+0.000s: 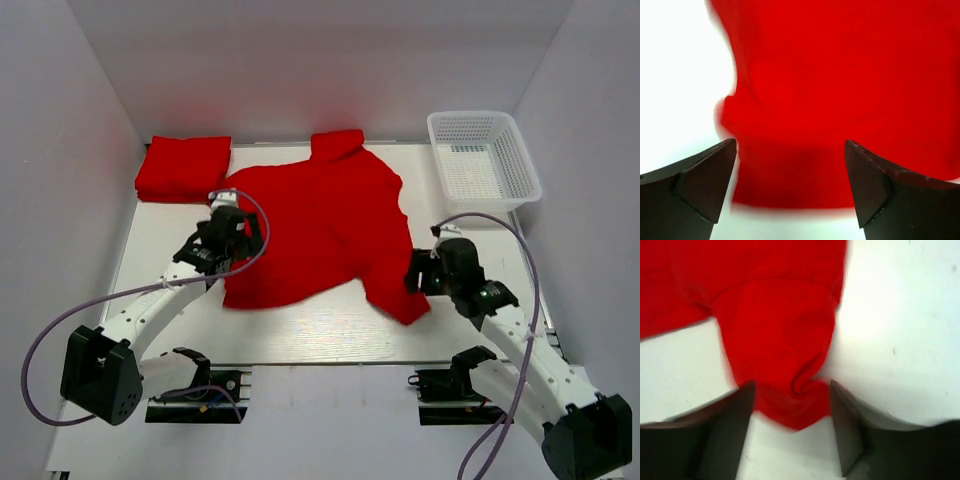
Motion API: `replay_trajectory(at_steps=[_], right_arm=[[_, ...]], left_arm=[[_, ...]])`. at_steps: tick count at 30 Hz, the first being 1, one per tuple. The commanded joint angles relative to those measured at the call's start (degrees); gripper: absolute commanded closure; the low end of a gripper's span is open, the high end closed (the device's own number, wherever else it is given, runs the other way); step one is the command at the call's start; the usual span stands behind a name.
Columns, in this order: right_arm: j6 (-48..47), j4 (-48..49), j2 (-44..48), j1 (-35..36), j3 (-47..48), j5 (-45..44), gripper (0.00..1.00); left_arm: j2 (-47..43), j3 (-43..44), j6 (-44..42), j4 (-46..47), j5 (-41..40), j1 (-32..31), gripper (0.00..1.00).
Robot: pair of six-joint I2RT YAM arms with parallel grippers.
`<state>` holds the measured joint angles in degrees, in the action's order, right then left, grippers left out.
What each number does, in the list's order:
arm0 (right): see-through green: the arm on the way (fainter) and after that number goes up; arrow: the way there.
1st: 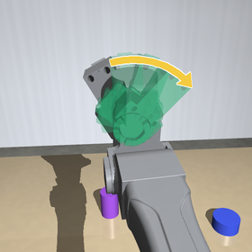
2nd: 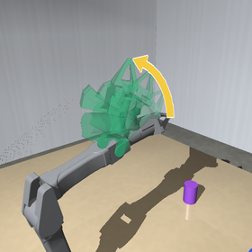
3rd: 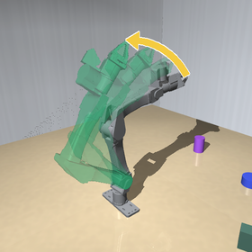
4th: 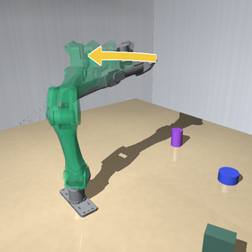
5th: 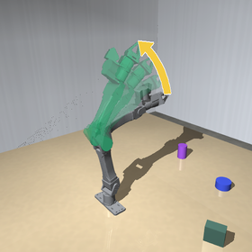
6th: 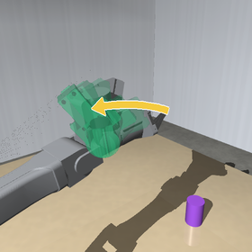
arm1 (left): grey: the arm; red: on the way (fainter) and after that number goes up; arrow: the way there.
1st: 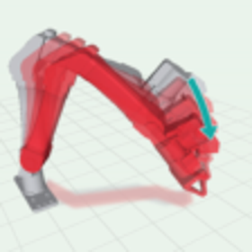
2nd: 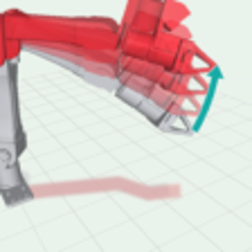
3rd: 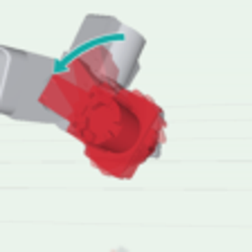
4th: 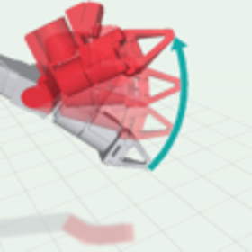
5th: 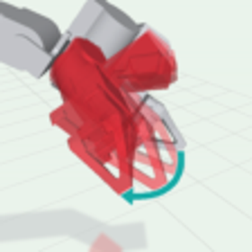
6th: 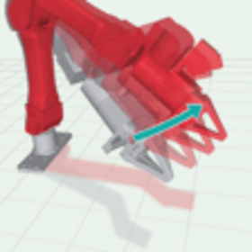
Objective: Fold and stack the t-shirts
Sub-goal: Flatten the tshirt out
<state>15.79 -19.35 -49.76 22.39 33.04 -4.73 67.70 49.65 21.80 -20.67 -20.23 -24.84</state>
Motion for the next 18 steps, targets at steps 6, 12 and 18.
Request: replay_trajectory(at_steps=[6,12,18], right_arm=[[2.85,-6.14,6.78,0.02,1.93,3.51,0.1],[0.12,-0.52,-0.58,0.11,5.54,3.67,0.1],[-3.04,5.73,-14.63,0.28,13.44,2.54,0.1]], left_arm=[[-8.19,-4.12,13.44,-9.05,-4.81,0.41,0.0],[-4.87,-1.92,10.2,-7.2,-5.96,0.41,0.0],[4.53,1.94,10.19,-5.62,-8.77,0.41,0.0]])
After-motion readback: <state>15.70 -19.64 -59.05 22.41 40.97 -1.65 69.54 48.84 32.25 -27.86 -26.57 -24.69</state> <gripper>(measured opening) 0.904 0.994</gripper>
